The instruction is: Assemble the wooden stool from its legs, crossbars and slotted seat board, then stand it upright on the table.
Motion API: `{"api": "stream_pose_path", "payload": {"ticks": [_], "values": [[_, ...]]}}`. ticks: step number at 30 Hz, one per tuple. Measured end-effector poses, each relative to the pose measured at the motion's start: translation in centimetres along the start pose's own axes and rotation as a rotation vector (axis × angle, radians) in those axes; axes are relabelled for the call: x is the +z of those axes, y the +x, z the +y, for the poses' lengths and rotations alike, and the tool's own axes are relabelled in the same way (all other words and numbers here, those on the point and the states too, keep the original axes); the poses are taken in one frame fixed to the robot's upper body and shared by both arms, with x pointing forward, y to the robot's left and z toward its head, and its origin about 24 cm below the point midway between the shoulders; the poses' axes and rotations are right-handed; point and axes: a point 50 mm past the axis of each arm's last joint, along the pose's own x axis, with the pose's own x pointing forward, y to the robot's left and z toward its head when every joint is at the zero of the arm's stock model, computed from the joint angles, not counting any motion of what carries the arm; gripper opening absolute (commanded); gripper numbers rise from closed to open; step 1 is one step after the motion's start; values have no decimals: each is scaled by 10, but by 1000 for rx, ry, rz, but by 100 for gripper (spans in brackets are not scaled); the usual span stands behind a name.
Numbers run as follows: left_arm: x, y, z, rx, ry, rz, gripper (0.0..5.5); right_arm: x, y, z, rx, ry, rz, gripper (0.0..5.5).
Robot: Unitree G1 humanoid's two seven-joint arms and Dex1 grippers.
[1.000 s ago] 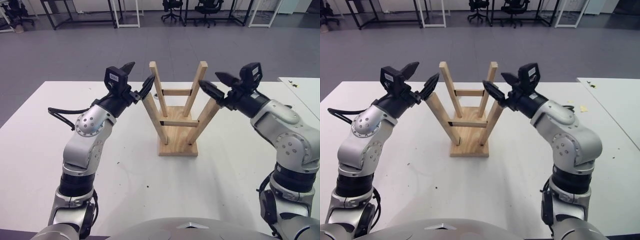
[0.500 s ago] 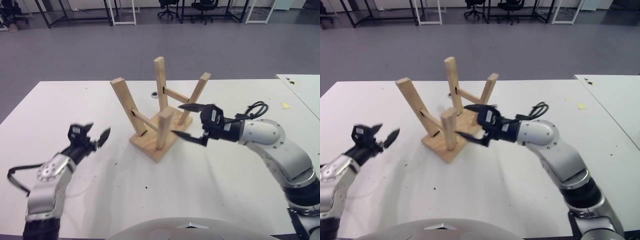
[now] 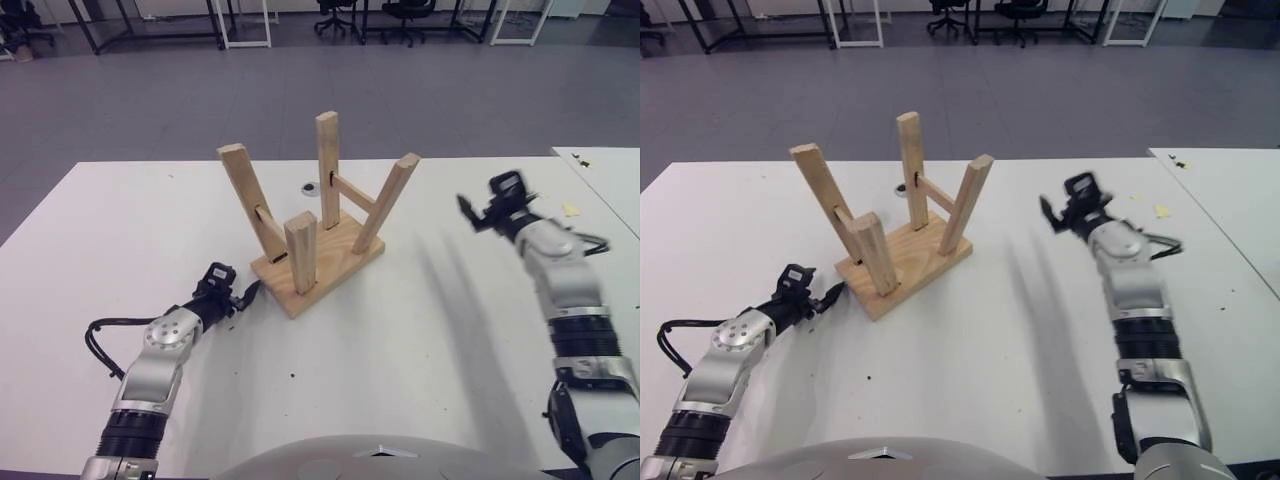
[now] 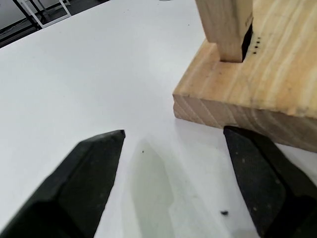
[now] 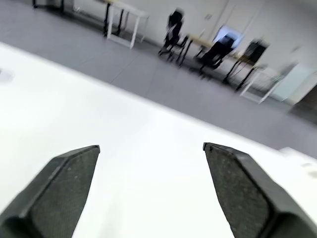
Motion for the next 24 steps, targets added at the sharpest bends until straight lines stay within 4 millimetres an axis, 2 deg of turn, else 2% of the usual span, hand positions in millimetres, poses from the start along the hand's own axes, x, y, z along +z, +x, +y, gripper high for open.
{"api": "stream_pose_path", "payload": {"ticks": [2, 4, 7, 11, 14, 19, 21, 24], "values": [[4, 13, -2, -36, 19, 11, 369, -29, 18, 32, 133, -15, 84, 390], [6, 25, -3, -59, 50, 35, 369, -27, 34, 54, 238, -78, 61, 390], [10, 47, 3, -28, 29, 37, 369, -29, 37, 57, 329, -159, 42, 390], [16, 70, 8, 16, -26, -5, 369, -33, 22, 54, 456, -191, -31, 390], [8, 61, 5, 16, -34, -33, 369, -42, 3, 60, 481, -186, -79, 390], [-14, 12, 7, 25, 3, -39, 369, -57, -32, 72, 401, -103, -95, 390], [-16, 5, 4, 16, -5, -25, 369, -57, -37, 75, 386, -84, -82, 390], [-12, 12, -11, -22, -40, -40, 369, -55, -36, 78, 377, -66, -69, 390]]}}
